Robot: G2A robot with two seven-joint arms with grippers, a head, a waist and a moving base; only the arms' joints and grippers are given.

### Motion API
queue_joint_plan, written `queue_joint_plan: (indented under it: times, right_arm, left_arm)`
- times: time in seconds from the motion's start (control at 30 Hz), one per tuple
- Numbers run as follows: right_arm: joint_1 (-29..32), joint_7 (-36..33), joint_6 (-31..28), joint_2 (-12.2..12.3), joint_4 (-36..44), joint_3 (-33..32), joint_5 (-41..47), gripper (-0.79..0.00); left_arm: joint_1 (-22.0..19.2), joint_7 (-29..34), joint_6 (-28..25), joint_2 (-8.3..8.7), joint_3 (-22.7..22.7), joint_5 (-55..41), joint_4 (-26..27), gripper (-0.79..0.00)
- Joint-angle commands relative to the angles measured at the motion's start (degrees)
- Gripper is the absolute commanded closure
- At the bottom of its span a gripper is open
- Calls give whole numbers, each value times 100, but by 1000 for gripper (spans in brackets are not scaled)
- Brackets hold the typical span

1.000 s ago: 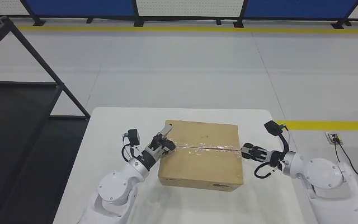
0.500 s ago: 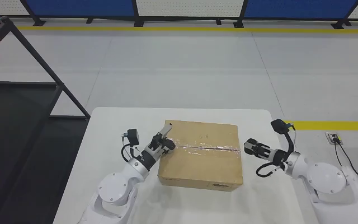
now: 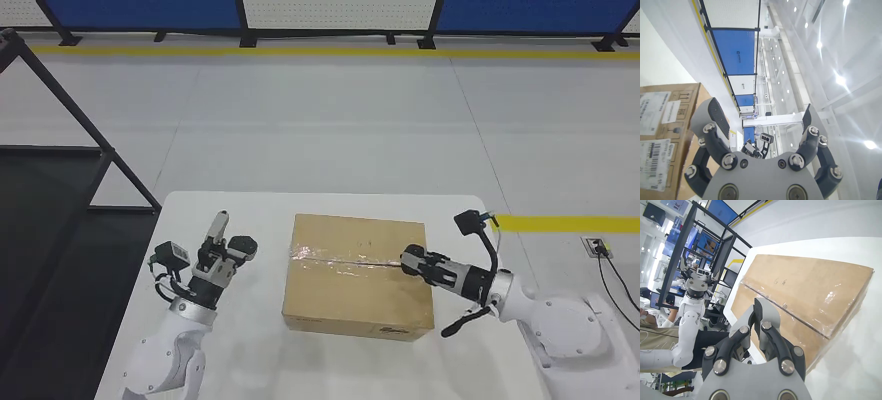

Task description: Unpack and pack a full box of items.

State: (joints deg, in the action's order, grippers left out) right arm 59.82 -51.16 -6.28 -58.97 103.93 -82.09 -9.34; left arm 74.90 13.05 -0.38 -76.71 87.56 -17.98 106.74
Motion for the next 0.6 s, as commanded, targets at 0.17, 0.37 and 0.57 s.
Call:
queue_joint_plan:
  times: [0.17,0.37,0.57]
  right_arm:
    - [14,-15,-9,-6,25,76,3,0]
    - [-1048,-263,1129,-223,-366,1305,645,0]
    - [-2284,197,2479,-686,-1662,2465,2455,0]
  left_arm:
    - [38,1,4,2,21,0,-1,-785]
    - [48,-125,-126,-2,26,34,45,-785]
    - [185,-412,-430,-4,148,75,-98,-785]
